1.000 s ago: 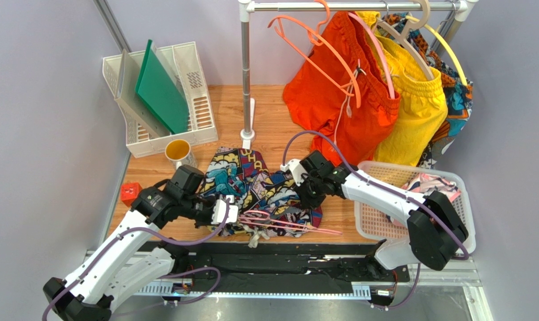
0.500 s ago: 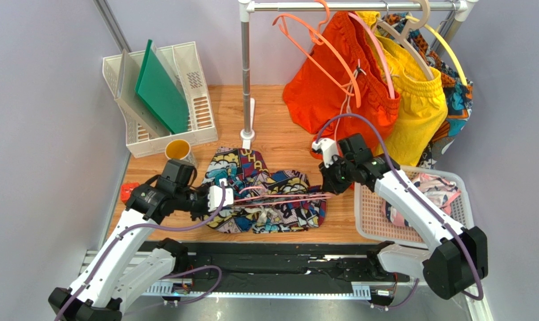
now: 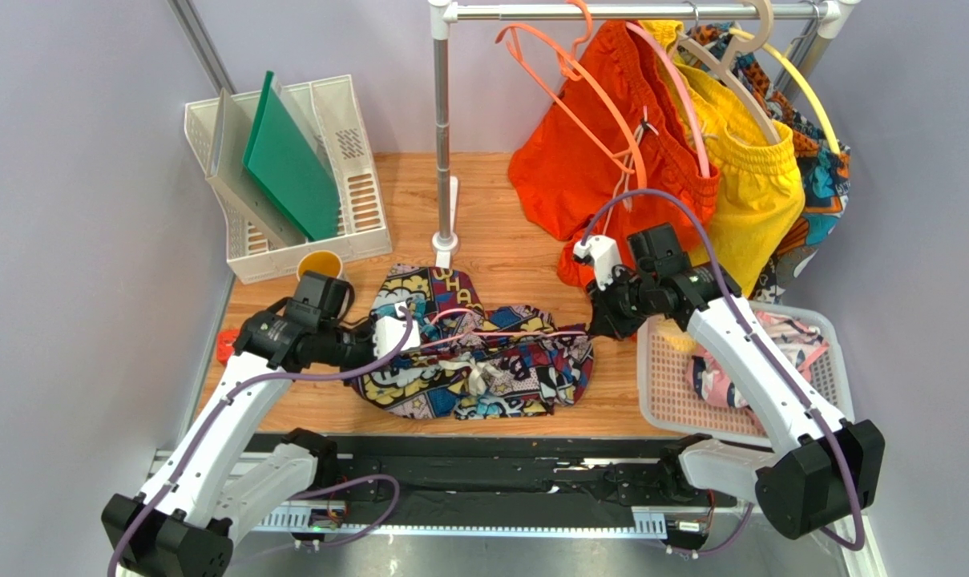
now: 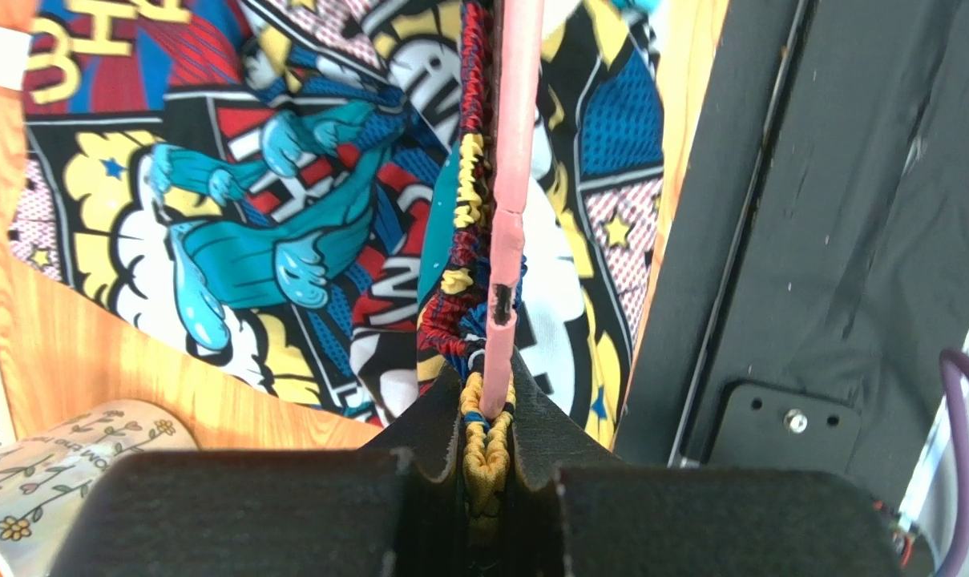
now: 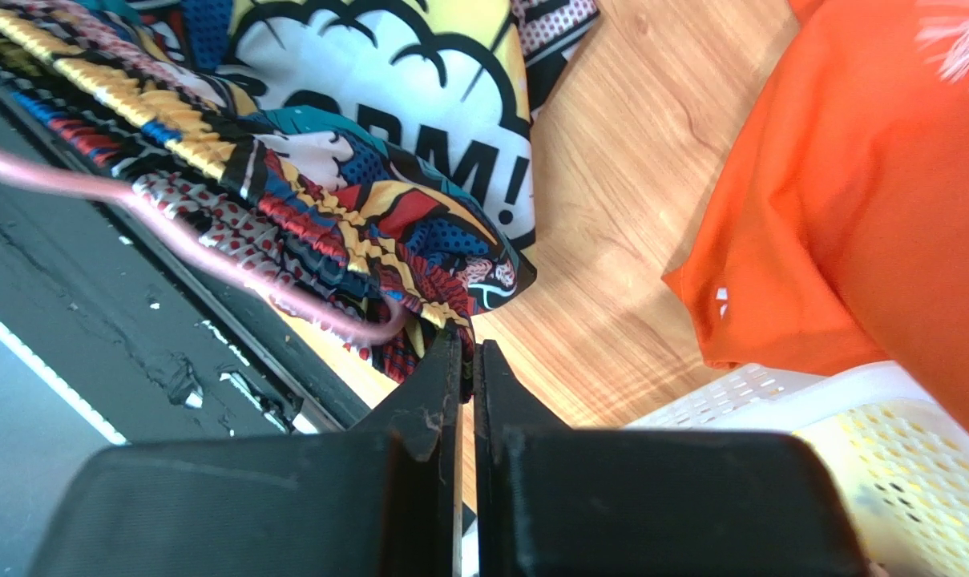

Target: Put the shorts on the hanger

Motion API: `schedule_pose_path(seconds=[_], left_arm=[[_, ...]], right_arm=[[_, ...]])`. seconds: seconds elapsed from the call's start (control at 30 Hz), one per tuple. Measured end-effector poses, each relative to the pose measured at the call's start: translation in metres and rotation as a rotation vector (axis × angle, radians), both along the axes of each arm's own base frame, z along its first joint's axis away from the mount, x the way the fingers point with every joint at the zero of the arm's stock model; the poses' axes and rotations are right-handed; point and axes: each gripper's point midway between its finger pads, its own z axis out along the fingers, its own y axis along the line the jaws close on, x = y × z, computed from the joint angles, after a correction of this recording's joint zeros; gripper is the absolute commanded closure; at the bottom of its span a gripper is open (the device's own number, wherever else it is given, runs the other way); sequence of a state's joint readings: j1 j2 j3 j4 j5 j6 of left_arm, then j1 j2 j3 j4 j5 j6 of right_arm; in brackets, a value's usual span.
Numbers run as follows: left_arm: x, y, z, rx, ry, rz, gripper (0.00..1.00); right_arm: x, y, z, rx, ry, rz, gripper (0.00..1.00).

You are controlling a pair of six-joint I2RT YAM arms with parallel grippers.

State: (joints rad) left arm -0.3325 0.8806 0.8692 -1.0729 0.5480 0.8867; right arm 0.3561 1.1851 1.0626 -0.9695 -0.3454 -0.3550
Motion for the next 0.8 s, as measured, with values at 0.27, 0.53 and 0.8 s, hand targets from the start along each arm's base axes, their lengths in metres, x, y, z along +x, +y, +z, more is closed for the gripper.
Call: schedule_pose_path(seconds=[0.27, 0.53, 0.8], left_arm=[[0.010, 0.001, 0.000, 0.051, 0.061, -0.015, 1.00], [0.019, -0.021, 0.004, 0.095, 0.090, -0.063, 1.00], [0.018, -0.024, 0.006, 0.099, 0.095, -0.050, 1.00]], right_arm=[[-0.007, 0.004, 0.016, 0.024, 0.008, 0.035, 1.00], [-0.010, 0.013, 0.032, 0.027, 0.007, 0.070, 0.98], [-0.016, 0.018, 0.042, 0.044, 0.046, 0.098, 0.32]])
